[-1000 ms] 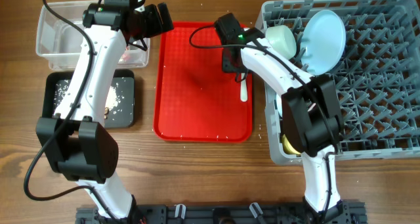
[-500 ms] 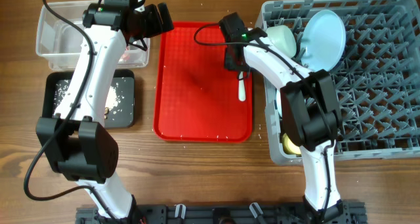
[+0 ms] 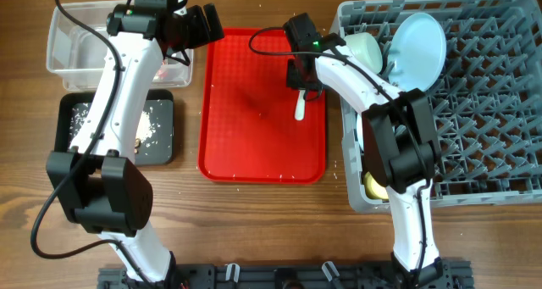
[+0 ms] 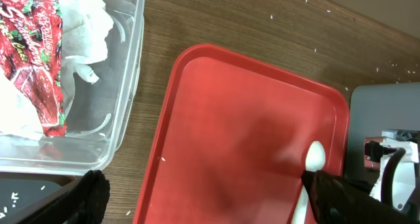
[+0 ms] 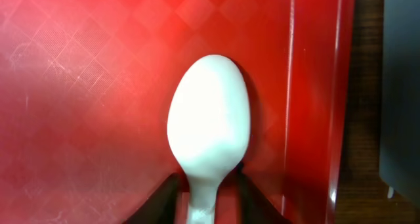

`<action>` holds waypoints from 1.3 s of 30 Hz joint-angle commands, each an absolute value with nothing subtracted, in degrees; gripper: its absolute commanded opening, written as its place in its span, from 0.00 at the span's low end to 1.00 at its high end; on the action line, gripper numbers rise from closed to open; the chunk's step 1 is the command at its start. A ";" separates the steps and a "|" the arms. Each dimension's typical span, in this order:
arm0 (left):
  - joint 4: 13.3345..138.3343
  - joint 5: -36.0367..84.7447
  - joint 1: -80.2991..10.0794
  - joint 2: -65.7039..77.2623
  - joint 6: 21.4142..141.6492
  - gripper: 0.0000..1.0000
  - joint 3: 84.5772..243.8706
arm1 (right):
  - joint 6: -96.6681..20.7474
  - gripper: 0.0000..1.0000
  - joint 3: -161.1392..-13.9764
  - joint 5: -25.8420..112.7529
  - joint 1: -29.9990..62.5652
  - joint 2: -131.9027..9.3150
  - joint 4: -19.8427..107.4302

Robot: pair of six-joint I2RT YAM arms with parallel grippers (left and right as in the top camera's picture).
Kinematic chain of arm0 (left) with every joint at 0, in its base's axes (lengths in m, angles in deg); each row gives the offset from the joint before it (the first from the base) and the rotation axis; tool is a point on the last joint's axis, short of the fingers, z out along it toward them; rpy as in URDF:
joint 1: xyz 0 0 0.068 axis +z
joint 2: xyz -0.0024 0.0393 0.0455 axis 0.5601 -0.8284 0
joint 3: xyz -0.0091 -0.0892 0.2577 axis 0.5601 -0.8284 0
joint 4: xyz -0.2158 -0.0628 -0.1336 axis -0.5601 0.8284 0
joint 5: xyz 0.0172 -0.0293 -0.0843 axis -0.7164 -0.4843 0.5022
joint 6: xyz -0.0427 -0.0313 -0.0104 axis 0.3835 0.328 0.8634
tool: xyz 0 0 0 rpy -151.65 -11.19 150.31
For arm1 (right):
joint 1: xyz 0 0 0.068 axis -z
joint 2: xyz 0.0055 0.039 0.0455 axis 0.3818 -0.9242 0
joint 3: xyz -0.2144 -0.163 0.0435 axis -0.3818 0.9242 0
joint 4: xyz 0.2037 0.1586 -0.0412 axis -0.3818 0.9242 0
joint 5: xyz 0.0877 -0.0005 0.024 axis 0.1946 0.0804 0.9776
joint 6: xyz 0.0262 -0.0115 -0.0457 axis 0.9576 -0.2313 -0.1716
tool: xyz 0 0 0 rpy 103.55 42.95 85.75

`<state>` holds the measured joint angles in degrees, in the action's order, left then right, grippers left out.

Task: Sort waste into correct bins and load items into the dishwasher rack
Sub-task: 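Grasp the white spoon with the right gripper and lift it, then carry the spoon into the rack and release it upright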

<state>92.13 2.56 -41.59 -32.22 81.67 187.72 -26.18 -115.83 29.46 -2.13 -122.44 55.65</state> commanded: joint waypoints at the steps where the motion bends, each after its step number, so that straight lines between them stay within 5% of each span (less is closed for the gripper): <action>1: 91.98 2.43 -41.66 -31.56 82.00 1.00 188.49 | -26.05 0.50 -115.09 29.37 -2.04 -124.25 55.19; 9: 91.98 2.43 -41.66 -31.56 82.00 1.00 188.51 | -21.76 0.52 -115.09 29.35 0.82 -124.25 50.60; 26: 91.98 2.43 -41.66 -31.56 82.00 1.00 188.51 | -20.39 0.18 -114.43 32.58 0.27 -124.91 49.62; 28: 91.98 2.43 -41.66 -31.56 82.00 1.00 188.51 | -20.39 0.04 -114.43 32.60 0.27 -124.95 49.82; 39: 91.98 2.43 -41.66 -31.56 82.00 1.00 188.51 | -29.96 0.04 -118.58 43.42 0.29 -112.43 56.90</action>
<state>92.13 2.56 -41.61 -32.22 81.67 187.72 -25.44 -116.38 38.92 0.54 -121.72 55.63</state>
